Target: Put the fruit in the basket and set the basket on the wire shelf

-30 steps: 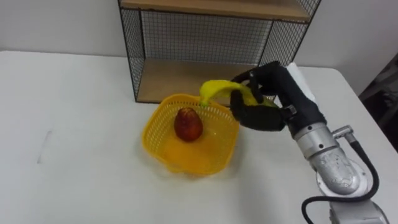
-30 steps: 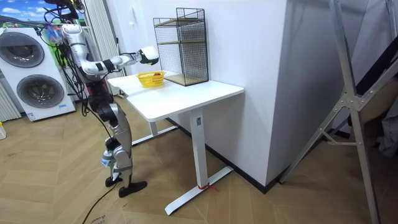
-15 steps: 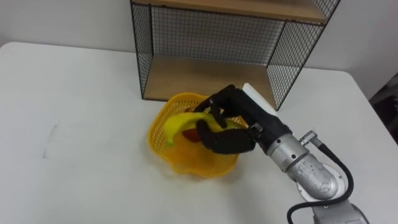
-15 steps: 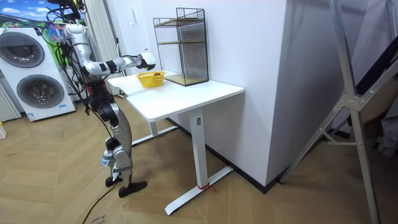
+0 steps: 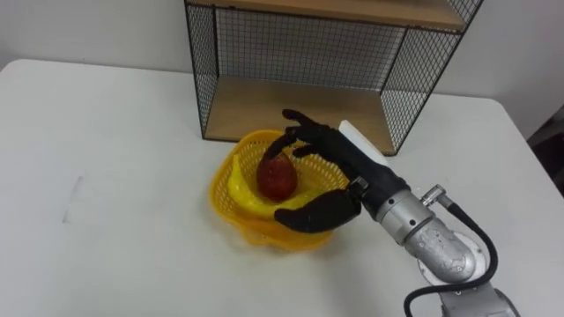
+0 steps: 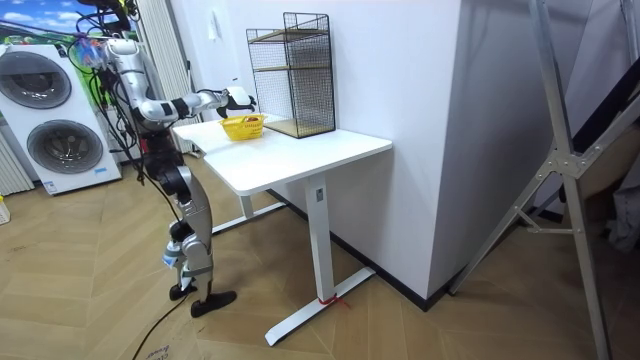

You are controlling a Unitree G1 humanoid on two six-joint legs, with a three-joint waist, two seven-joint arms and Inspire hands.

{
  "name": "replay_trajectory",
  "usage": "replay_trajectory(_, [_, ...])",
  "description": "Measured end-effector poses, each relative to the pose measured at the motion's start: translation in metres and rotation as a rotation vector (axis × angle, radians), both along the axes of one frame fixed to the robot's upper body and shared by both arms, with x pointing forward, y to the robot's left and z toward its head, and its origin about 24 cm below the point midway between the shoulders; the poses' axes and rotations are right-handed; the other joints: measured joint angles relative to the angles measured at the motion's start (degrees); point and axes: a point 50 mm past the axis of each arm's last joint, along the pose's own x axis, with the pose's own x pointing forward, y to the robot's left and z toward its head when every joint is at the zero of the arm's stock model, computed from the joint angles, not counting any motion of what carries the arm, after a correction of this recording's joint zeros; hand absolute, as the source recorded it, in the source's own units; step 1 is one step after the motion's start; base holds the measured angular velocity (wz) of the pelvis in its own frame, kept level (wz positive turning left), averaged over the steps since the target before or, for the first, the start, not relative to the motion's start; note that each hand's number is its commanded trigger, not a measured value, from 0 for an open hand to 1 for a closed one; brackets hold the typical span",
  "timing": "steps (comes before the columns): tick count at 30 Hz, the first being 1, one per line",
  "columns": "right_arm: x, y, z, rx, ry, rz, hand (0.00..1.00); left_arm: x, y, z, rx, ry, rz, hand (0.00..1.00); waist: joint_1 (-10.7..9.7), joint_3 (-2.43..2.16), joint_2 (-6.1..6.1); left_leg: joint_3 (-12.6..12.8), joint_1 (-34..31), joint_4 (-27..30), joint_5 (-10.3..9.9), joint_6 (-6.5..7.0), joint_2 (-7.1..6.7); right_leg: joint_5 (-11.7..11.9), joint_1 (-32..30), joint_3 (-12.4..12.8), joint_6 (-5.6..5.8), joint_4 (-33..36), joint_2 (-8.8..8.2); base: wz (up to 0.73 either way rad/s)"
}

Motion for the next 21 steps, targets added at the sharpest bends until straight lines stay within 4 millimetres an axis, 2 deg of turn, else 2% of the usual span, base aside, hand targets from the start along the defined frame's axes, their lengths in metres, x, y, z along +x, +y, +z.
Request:
replay_trajectory(1, [0.0, 0.0002, 0.0, -0.002, -0.001, 0.0, 0.0, -0.0002, 0.0, 0.0, 0.0, 0.0, 0.0, 0.0, 0.04, -0.25, -0.01, 0.0, -0.21, 0.3, 0.0, 0.0, -0.03, 0.0, -0.27, 0.02, 0.0, 0.01, -0.05, 0.0])
replay_trajectory(17, [-0.0005, -0.0005, -0.0007, -0.001, 0.0, -0.006, 0.0, -0.0025, 0.0003, -0.0006, 0.002, 0.002, 0.022, 0.0, -0.04, -0.26, 0.04, -0.32, -0.35, 0.16, 0.0, 0.0, -0.02, 0.04, -0.23, -0.25, -0.06, 0.03, -0.09, 0.0])
replay_trajectory(21, [-0.0014, -0.0028, 0.0004, 0.138, 0.025, -0.031, 0.0, -0.0082, 0.0023, -0.0005, 0.003, -0.022, 0.13, 0.0, 0.09, -0.13, 0.22, -0.14, 0.01, -0.08, 0.01, -0.01, 0.0, 0.04, 0.06, -0.18, -0.06, -0.1, -0.05, 0.0])
